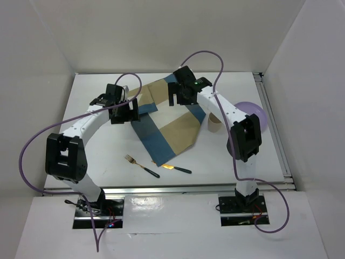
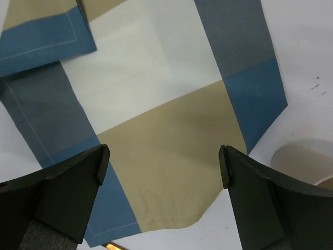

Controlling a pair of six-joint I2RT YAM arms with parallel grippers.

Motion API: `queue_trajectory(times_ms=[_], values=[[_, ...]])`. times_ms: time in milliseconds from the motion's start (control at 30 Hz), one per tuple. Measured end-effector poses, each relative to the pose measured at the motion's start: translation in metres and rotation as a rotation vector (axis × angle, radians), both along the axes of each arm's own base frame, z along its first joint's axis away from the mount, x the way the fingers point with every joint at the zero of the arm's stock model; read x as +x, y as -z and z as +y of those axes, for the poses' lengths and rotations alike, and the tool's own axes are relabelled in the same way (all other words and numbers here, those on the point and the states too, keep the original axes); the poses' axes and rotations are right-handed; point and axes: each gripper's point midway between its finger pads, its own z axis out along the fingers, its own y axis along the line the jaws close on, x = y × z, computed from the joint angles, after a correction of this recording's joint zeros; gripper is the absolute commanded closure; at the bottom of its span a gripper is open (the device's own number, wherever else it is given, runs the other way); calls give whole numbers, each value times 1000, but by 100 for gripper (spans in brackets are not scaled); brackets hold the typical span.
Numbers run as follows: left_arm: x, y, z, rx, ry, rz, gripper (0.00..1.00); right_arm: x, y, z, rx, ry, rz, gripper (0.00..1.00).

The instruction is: Set the dinner table for one person

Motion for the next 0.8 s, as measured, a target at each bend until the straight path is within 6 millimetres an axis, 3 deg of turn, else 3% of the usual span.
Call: queue_trajectory(times_ms=[167,233,333,433,600,700,800], values=[[0,0,-2,-9,2,2,2,-9,11,2,-16,-12,23,0],[0,1,-3,-23,-18,10,8,-12,8,4,-17,-16,16,0],[-1,11,-4,-38,-44,35,8,-22,1,3,-23,-21,-2,0],[-11,32,-6,-60,-75,100,1,-38,-13,2,-7,-36,-37,0],[-28,68,-13,-81,-124,219,2,-71,-44,-13,43,-50,-110,0],[-30,78,-25,-95,-147,249,4,-78,-61,-15,85,-59,-151,0],[-28,86,-38,-116,-167,261,8,-78,-65,-13,105,-55,-161,0]])
